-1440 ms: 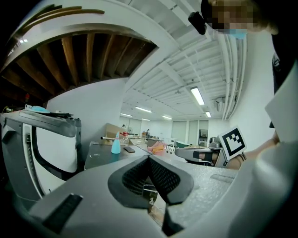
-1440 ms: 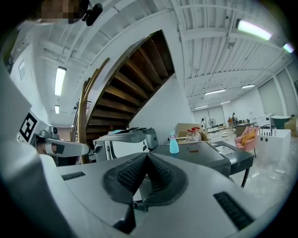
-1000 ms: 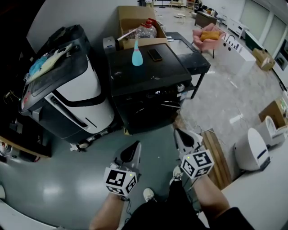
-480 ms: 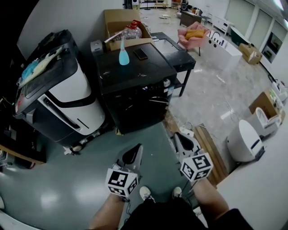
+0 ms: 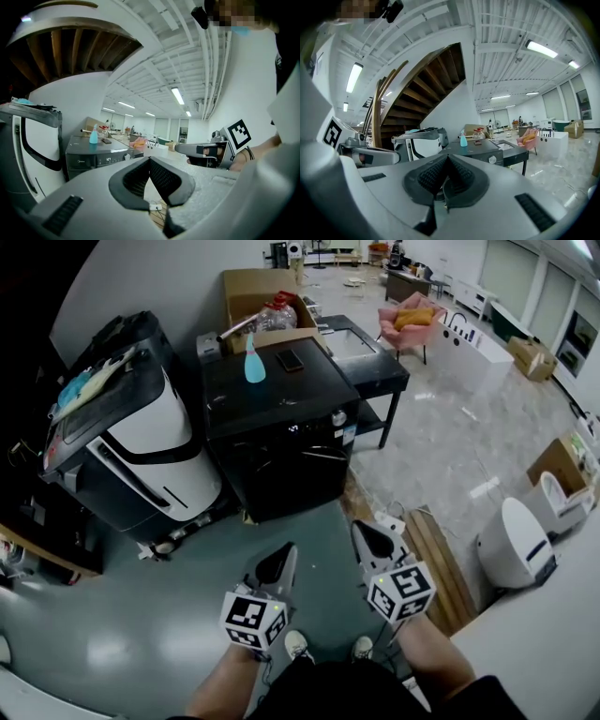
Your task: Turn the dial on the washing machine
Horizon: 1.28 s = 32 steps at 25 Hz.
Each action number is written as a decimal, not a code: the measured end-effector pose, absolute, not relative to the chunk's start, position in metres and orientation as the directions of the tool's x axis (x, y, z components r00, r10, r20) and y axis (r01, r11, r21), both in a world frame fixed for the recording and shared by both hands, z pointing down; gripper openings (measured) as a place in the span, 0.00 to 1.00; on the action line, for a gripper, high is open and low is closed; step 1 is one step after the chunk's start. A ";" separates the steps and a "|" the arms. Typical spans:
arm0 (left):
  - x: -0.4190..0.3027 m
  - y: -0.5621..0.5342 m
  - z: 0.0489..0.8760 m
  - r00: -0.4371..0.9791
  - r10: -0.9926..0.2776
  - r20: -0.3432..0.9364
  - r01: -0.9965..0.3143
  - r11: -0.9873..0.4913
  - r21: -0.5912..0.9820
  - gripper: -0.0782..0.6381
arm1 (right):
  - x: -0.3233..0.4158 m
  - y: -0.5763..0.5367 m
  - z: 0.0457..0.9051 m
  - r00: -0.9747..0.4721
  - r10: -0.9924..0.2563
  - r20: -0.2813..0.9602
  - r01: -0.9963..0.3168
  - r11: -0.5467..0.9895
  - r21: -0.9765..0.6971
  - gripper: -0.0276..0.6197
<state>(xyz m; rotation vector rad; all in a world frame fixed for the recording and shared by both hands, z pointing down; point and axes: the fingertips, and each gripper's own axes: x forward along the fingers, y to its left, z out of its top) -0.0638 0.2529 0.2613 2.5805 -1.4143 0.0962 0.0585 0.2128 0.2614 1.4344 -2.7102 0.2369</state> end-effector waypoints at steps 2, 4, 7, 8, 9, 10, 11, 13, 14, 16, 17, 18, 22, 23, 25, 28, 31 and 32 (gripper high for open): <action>-0.054 0.257 0.258 0.525 -0.837 0.154 -0.851 -0.508 0.137 0.12 | 0.067 0.218 0.257 -0.575 -0.807 0.132 -0.818 0.565 -0.107 0.04; -0.044 0.260 0.254 0.510 -0.847 0.151 -0.860 -0.494 0.129 0.11 | 0.077 0.222 0.254 -0.587 -0.800 0.124 -0.810 0.576 -0.112 0.04; -0.028 0.264 0.248 0.498 -0.855 0.145 -0.867 -0.485 0.116 0.12 | 0.091 0.226 0.252 -0.598 -0.793 0.114 -0.801 0.588 -0.110 0.04; -0.023 0.266 0.247 0.496 -0.857 0.143 -0.868 -0.484 0.113 0.11 | 0.096 0.227 0.251 -0.600 -0.791 0.116 -0.800 0.590 -0.110 0.04; -0.018 0.267 0.246 0.493 -0.859 0.141 -0.870 -0.481 0.112 0.11 | 0.100 0.229 0.251 -0.603 -0.789 0.119 -0.798 0.592 -0.112 0.04; -0.014 0.268 0.245 0.490 -0.861 0.139 -0.871 -0.478 0.111 0.11 | 0.103 0.230 0.250 -0.606 -0.786 0.120 -0.795 0.596 -0.113 0.04; -0.011 0.269 0.245 0.486 -0.863 0.137 -0.873 -0.475 0.110 0.11 | 0.106 0.231 0.250 -0.609 -0.784 0.120 -0.793 0.599 -0.114 0.04; -0.005 0.271 0.244 0.481 -0.866 0.134 -0.876 -0.470 0.110 0.11 | 0.112 0.232 0.249 -0.614 -0.781 0.118 -0.789 0.604 -0.111 0.04; -0.002 0.271 0.243 0.480 -0.867 0.133 -0.876 -0.469 0.110 0.11 | 0.115 0.233 0.249 -0.614 -0.780 0.118 -0.789 0.604 -0.109 0.04; 0.004 0.272 0.244 0.481 -0.866 0.133 -0.876 -0.469 0.113 0.12 | 0.122 0.234 0.249 -0.614 -0.781 0.119 -0.790 0.604 -0.109 0.04; 0.007 0.272 0.245 0.483 -0.866 0.133 -0.875 -0.471 0.114 0.11 | 0.125 0.235 0.249 -0.612 -0.781 0.121 -0.790 0.603 -0.109 0.04; 0.009 0.271 0.245 0.485 -0.865 0.133 -0.874 -0.472 0.115 0.12 | 0.128 0.235 0.250 -0.611 -0.782 0.123 -0.792 0.601 -0.109 0.04; 0.013 0.269 0.246 0.490 -0.862 0.132 -0.871 -0.476 0.119 0.11 | 0.133 0.236 0.253 -0.603 -0.787 0.130 -0.798 0.592 -0.116 0.04; 0.013 0.268 0.246 0.491 -0.861 0.133 -0.870 -0.478 0.121 0.11 | 0.134 0.236 0.254 -0.601 -0.788 0.131 -0.799 0.590 -0.117 0.04; 0.014 0.266 0.246 0.493 -0.860 0.135 -0.869 -0.479 0.124 0.11 | 0.134 0.235 0.254 -0.600 -0.789 0.133 -0.800 0.588 -0.120 0.04; 0.014 0.266 0.246 0.492 -0.860 0.138 -0.870 -0.477 0.125 0.11 | 0.135 0.234 0.255 -0.600 -0.789 0.136 -0.800 0.587 -0.124 0.04; 0.012 0.266 0.249 0.491 -0.860 0.140 -0.870 -0.477 0.127 0.11 | 0.133 0.234 0.257 -0.599 -0.789 0.136 -0.800 0.586 -0.127 0.04; 0.011 0.266 0.250 0.492 -0.859 0.140 -0.870 -0.477 0.127 0.12 | 0.132 0.234 0.258 -0.600 -0.788 0.137 -0.800 0.587 -0.127 0.04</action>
